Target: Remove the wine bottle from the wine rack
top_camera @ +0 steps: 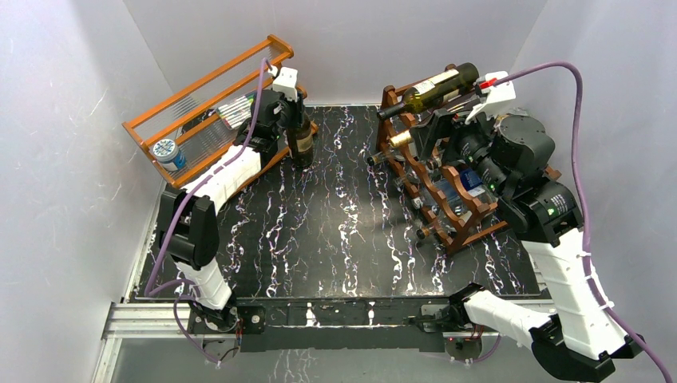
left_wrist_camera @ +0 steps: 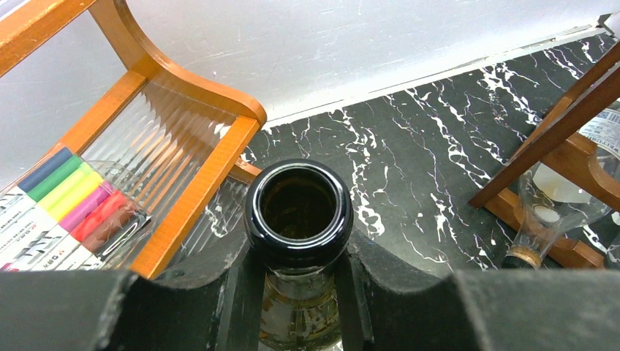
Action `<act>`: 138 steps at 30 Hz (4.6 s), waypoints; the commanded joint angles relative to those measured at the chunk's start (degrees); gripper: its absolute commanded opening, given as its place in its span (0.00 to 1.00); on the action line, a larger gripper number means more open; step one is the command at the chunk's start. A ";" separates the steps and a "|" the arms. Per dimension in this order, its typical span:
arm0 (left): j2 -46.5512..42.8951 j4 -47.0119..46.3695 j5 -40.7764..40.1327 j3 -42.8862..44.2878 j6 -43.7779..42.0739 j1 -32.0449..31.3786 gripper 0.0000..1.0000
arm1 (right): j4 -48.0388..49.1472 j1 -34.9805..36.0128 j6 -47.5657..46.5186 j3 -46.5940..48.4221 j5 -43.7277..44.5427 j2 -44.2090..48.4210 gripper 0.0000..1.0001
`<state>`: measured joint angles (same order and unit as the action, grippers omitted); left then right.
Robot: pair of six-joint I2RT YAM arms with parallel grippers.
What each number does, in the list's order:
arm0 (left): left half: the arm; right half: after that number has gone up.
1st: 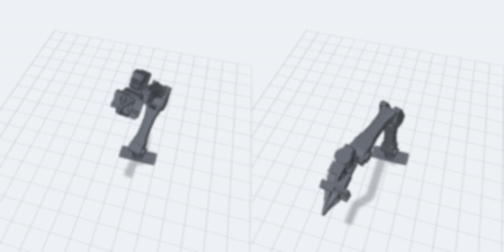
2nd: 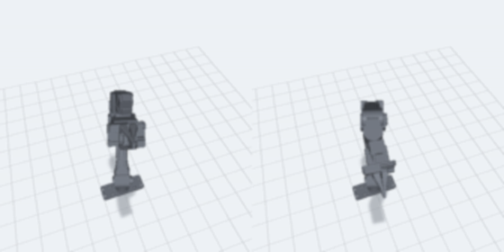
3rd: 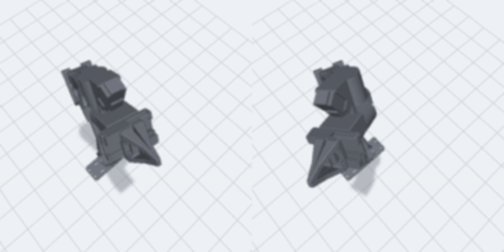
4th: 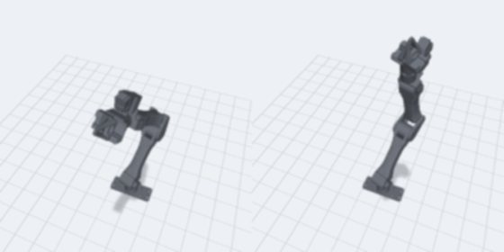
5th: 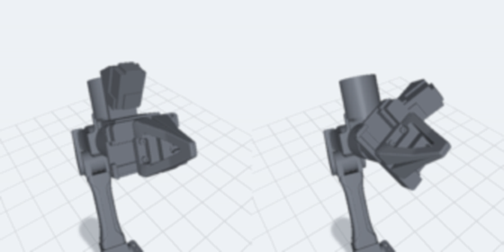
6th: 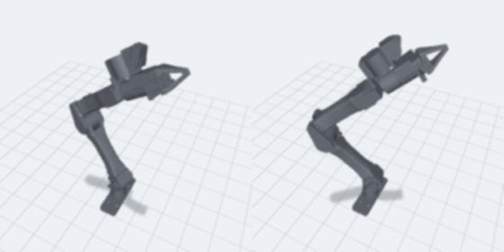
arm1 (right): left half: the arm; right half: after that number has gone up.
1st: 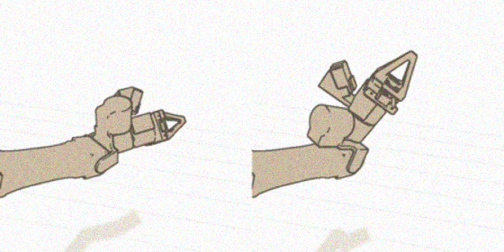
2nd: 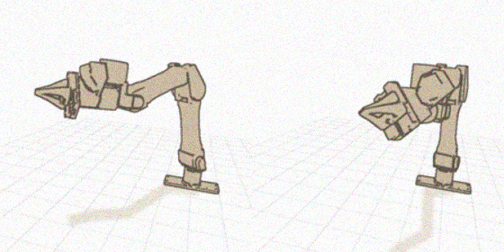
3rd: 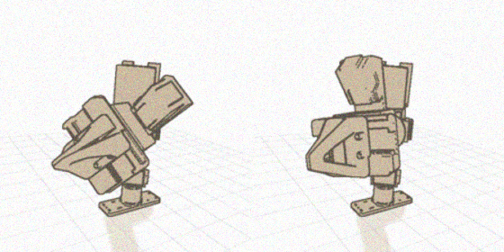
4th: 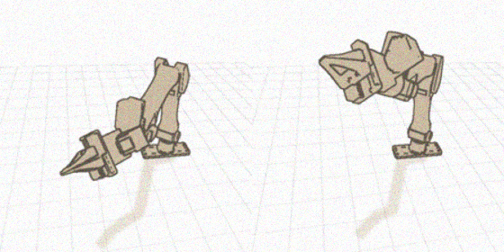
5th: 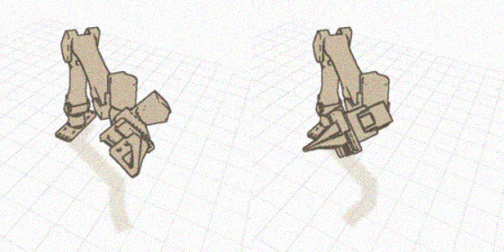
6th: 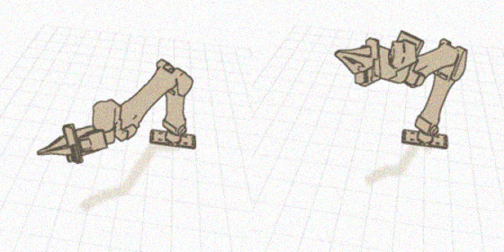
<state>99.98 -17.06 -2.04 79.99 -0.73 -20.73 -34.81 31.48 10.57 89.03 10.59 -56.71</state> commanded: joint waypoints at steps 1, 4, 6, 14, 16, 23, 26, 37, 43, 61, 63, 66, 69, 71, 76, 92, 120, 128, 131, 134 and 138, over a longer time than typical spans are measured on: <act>-2.04 -4.39 -2.04 1.05 -0.17 0.31 0.30 | 1.75 -0.19 -0.81 -0.09 1.19 0.87 0.98; -3.24 -5.75 -1.55 -1.35 -0.39 0.34 0.45 | 1.50 -0.20 -0.65 0.20 1.32 1.00 0.98; -4.19 -6.83 -2.05 -3.01 -0.39 0.34 0.51 | 1.33 -0.20 -0.47 0.75 1.23 0.93 0.98; -8.54 -3.90 -0.81 -3.48 0.66 0.28 0.97 | -0.03 -0.22 0.97 3.19 0.31 0.37 0.98; -11.45 -2.06 0.00 -3.51 1.06 0.32 0.98 | -0.28 -0.21 1.11 3.25 0.36 0.59 0.98; -28.73 -0.80 5.93 -13.07 6.72 0.43 0.98 | -1.37 -0.25 1.93 -0.69 1.83 2.15 0.98; -34.73 -2.26 8.70 -21.12 8.68 0.52 0.98 | -2.10 -0.20 3.07 -4.37 3.10 2.94 0.98; -40.08 -3.04 14.32 -30.25 9.87 0.59 0.98 | -9.51 -0.25 8.57 -2.48 19.16 -2.43 0.98; -41.43 -0.60 12.23 -31.07 7.37 -3.39 0.98 | -17.57 -0.45 16.16 5.50 39.36 -10.34 0.98; -42.65 0.67 9.17 -32.42 3.00 -11.17 0.98 | -9.72 -35.58 23.66 5.28 14.01 -14.56 0.98; -42.38 0.90 9.21 -32.24 2.85 -11.74 0.98 | -8.80 -37.98 25.18 4.04 10.93 -14.66 0.98; -42.36 0.96 8.74 -32.51 2.85 -12.46 0.98 | -6.20 -41.39 27.52 0.90 5.63 -14.15 0.98; -42.21 1.08 8.46 -32.57 2.67 -12.84 0.98 | -2.67 -44.11 28.40 -2.69 1.48 -13.28 0.98; -42.21 1.06 8.46 -32.53 2.51 -12.97 0.98 | -1.34 -45.25 27.82 -3.50 -1.10 -13.68 0.98; -42.08 0.89 8.02 -32.76 2.47 -13.11 0.98 | 2.38 -46.61 29.25 -6.70 -5.31 -13.54 0.98; -41.38 0.88 8.28 -32.88 2.20 -13.70 0.98 | 15.81 -48.42 39.04 -18.43 -15.85 -12.14 0.96; -40.92 0.98 8.55 -32.84 2.05 -13.99 0.98 | 28.14 -51.08 54.77 -28.03 -23.82 -11.20 0.69; -40.52 1.27 8.61 -32.62 1.87 -14.05 0.98 | 24.63 -51.24 52.90 -23.22 -22.93 -7.81 0.45; -40.39 1.24 8.89 -32.54 1.88 -13.99 0.98 | 23.44 -51.26 53.12 -21.81 -23.10 -6.20 0.38; -40.22 1.41 8.98 -32.49 2.03 -13.99 0.98 | 23.23 -51.26 54.04 -21.39 -23.77 -4.50 0.35; -39.97 1.59 9.07 -32.35 2.14 -13.99 0.98 | 23.32 -51.26 54.63 -19.94 -25.37 -3.51 0.31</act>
<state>60.10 -14.98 6.48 47.29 1.65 -34.37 -18.46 -19.49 63.05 62.57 -11.99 -64.07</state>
